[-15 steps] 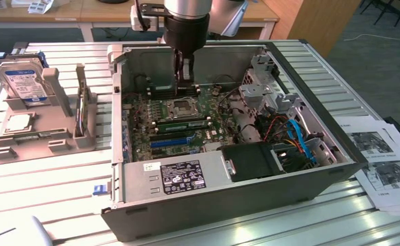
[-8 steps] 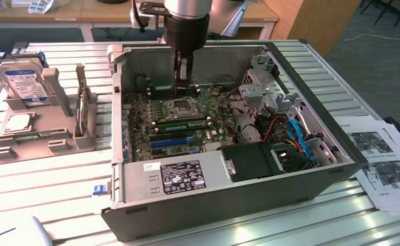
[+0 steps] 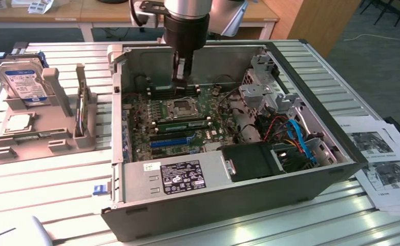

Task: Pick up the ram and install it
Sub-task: 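Press down the ram until it locks into place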

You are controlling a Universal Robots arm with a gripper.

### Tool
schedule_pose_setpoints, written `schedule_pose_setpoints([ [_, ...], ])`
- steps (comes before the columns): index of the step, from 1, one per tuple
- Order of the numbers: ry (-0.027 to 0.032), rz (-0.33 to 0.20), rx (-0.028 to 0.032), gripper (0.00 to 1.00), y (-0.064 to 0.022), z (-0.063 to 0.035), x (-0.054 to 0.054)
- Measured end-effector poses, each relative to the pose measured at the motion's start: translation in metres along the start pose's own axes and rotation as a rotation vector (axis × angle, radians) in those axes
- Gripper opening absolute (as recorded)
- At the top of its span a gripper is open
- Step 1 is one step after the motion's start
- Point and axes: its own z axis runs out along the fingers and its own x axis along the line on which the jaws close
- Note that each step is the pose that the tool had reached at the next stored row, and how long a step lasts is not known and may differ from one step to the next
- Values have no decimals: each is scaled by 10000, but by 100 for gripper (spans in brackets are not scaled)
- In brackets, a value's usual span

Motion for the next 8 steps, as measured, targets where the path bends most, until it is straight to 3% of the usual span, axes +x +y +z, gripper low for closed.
schedule_pose_setpoints([
  [8, -5, 1195, -12, 10, 0, 0, 0],
])
